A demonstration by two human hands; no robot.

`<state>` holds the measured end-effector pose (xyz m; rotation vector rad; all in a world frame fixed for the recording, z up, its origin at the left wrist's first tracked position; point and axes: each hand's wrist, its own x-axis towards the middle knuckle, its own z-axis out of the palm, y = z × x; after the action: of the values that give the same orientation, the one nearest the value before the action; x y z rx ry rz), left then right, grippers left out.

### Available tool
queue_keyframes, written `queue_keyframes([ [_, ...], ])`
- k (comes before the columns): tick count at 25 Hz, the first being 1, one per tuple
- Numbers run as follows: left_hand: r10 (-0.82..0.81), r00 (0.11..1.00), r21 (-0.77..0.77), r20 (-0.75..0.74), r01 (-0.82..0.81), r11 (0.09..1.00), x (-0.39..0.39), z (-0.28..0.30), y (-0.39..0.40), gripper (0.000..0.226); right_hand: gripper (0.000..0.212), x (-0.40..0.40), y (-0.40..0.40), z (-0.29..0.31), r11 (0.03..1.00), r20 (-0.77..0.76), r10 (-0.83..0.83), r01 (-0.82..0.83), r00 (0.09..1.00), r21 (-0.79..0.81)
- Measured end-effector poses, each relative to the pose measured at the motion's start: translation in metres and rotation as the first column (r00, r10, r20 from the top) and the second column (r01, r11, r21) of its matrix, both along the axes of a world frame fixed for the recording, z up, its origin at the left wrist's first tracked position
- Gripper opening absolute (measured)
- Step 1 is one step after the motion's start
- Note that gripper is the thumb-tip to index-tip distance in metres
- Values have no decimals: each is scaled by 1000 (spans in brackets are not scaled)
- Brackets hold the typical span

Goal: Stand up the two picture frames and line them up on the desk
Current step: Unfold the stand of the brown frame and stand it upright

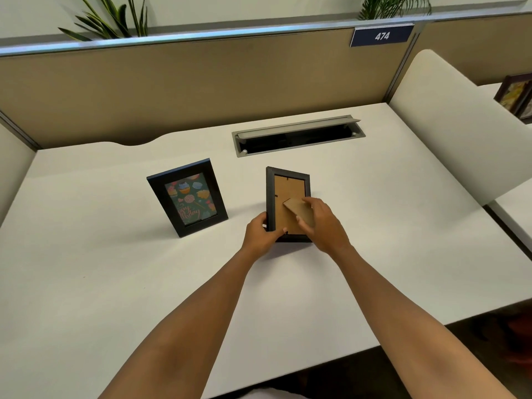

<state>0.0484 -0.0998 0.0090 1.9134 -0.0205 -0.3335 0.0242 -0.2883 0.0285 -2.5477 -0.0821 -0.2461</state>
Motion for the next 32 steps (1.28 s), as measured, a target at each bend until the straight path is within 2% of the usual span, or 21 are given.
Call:
queue_keyframes([
  [3,7,996,-4,86,-7,1000,2,5,0,52,48,11,-9,14,997,19,82,-82,996,2],
  [8,-31,974,22,222,27,999,3,19,-6,35,32,17,-19,24,991,-99,134,-136,986,-9],
  [10,-45,968,46,248,34,998,2,21,-11,26,26,15,-16,25,991,-95,134,-136,986,-12],
  [12,-78,957,87,279,56,995,0,21,-16,18,24,13,-9,22,978,66,127,-113,990,-174],
  [14,-78,946,140,314,35,989,-3,24,-20,17,21,11,-4,18,939,250,111,-19,962,-343],
  [17,-27,934,184,356,-42,982,-8,29,-27,23,14,8,7,14,928,358,43,96,933,-361],
  [19,-24,923,206,384,-60,977,-11,28,-30,21,11,5,17,10,957,334,-51,141,941,-253],
  [21,-20,902,223,430,-85,971,-14,27,-30,23,10,1,30,8,978,238,-152,181,959,-102],
  [23,-5,879,236,477,-122,964,-13,27,-29,23,19,-7,45,6,974,136,-215,204,967,94],
  [24,-3,866,246,500,-139,959,-13,27,-29,24,24,-10,52,6,949,80,-232,207,970,237],
  [26,-9,839,279,544,-171,945,-12,27,-29,30,28,-15,65,11,812,-30,-242,219,970,540],
  [27,-24,825,308,565,-183,934,-13,26,-29,35,28,-15,72,14,743,-64,-251,234,966,627],
  [30,-101,815,416,571,-181,891,-14,21,-26,52,33,-6,86,25,662,-136,-300,308,944,683],
  [32,-110,827,426,551,-165,890,-14,19,-25,56,32,-1,90,28,629,-175,-327,352,929,693],
])
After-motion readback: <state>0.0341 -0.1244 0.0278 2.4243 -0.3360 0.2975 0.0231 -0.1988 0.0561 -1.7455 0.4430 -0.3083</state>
